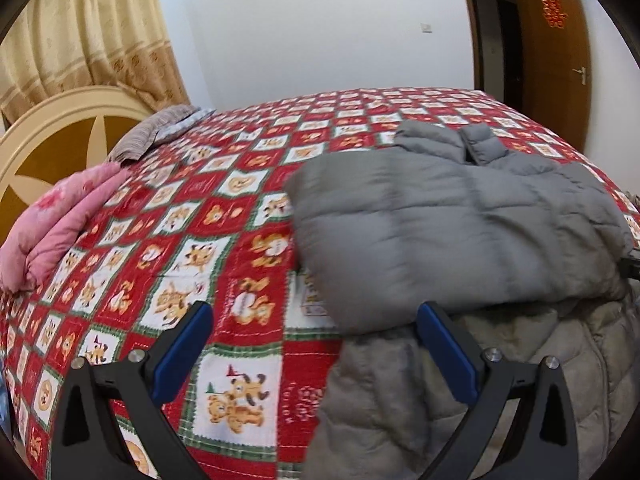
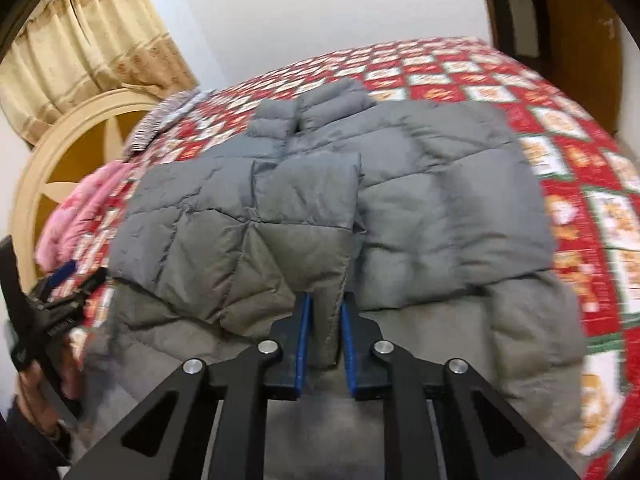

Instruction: Fold large clothes

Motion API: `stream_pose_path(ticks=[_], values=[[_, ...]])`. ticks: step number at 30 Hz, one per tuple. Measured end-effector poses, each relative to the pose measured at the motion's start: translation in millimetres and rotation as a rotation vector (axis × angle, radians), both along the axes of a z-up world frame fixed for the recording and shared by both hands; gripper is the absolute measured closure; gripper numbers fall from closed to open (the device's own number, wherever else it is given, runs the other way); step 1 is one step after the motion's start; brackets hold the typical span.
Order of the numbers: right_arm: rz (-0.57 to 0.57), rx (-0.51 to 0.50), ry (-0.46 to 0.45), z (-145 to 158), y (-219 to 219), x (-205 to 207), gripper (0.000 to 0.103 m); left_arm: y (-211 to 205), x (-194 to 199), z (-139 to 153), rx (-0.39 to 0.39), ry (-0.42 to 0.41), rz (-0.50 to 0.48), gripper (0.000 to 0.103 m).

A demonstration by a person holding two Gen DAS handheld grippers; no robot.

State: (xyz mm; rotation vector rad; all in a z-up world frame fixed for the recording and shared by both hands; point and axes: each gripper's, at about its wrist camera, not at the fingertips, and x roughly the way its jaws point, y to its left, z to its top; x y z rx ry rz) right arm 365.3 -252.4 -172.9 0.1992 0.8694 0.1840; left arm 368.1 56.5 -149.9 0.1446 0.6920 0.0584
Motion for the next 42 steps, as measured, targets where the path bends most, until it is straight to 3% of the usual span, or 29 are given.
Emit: stream_pose_path(ticks=[2,7,15,16,17,18,22,25,33,36,42], values=[[-0.040,-0.034,0.000,0,-11,-4,0.093,2,3,1,-0.011,0.007,0.013,0.000],[-0.050,-0.010,0.015,2,-24,-5,0.093,14,3,8,-0.052,0.007,0.041,0.000],[-0.050,-0.181,0.021,2,-18,-20,0.093,18,16,18,-0.006,0.011,0.059,0.000],[-0.059,-0.199,0.017,4,-18,-21,0.082,16,17,21,-0.007,0.009,0.054,0.000],[-0.071,-0.208,0.017,7,-18,-21,0.057,10,19,27,-0.010,-0.002,0.042,0.000],[-0.092,-0.203,0.006,14,-21,-23,0.049,6,20,33,-0.012,-0.014,0.031,0.000],[-0.207,-0.193,-0.116,53,-28,-29,0.047,-22,27,50,-0.037,-0.062,-0.032,0.000],[-0.167,-0.114,-0.162,69,-13,-16,0.047,-49,40,47,-0.042,-0.073,-0.107,0.000],[-0.107,-0.093,-0.069,29,29,50,0.047,-68,77,-6,-0.037,0.051,-0.094,0.000],[-0.111,-0.116,-0.046,8,31,60,0.047,-63,82,-27,-0.041,0.090,-0.077,0.000],[-0.094,-0.140,-0.053,-18,30,61,0.046,-61,85,-41,-0.103,0.122,-0.075,0.000]])
